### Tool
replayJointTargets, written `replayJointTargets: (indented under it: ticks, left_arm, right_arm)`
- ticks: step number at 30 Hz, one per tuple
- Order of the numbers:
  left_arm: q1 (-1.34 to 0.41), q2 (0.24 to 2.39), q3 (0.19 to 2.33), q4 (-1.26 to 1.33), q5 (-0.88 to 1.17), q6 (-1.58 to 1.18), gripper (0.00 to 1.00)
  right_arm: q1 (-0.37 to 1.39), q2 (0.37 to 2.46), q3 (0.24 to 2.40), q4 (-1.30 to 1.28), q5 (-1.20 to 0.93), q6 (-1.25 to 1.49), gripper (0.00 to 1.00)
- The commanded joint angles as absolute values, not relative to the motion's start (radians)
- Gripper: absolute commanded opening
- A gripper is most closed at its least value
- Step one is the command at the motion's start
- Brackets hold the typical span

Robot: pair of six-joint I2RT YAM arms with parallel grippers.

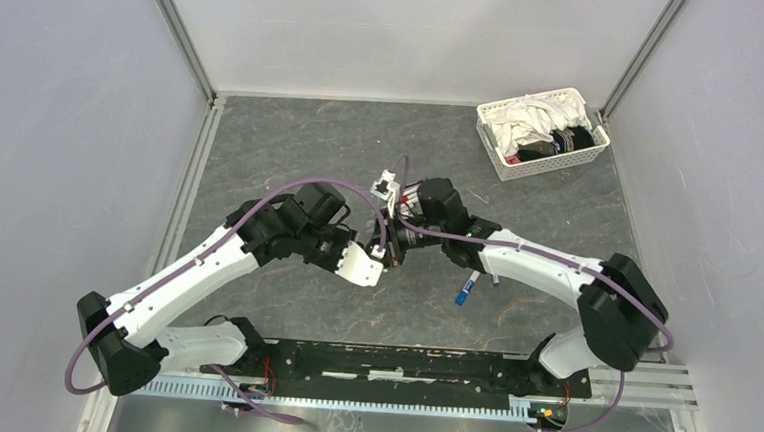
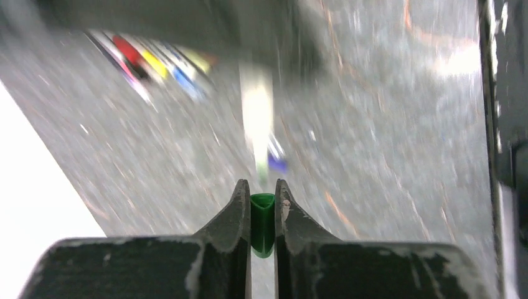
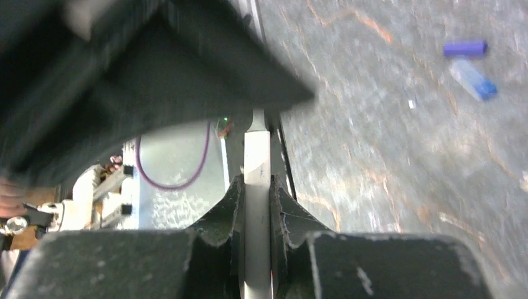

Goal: Open the pen caps
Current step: Open the pen cap from the pen, then place the pen cap at the center of the board, then place the pen at the center of the board.

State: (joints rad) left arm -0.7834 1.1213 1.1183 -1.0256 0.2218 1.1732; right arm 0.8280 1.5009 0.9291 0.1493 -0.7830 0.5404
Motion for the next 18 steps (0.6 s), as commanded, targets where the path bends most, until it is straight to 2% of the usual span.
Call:
replayJointTargets:
  ticks: [1,7,11,18]
  left_arm:
    - [-0.724,1.121,1.097,-1.207,0.032,1.270,0.02]
    - [-0.614,1.164,1.086,-1.150,0.025,1.336,0.02]
    - [-0.575,1.205,1.071,-1.045,0.073,1.236,0.02]
    - [-0.437,1.369,1.031,-0.855,0.215,0.939,0.05]
  right_arm:
    - [0.779,1.395,0.785,-0.076,-0.791,0.388,0.00]
    - [0.740,1.293,0.684,-0.167,-0.727,0.330,0.00]
    - [0.676,1.219,0.686,-0.219,-0.625,0.328,0.00]
    - [0.583,1.084,0.676,-0.381,-0.201,0.355,0.00]
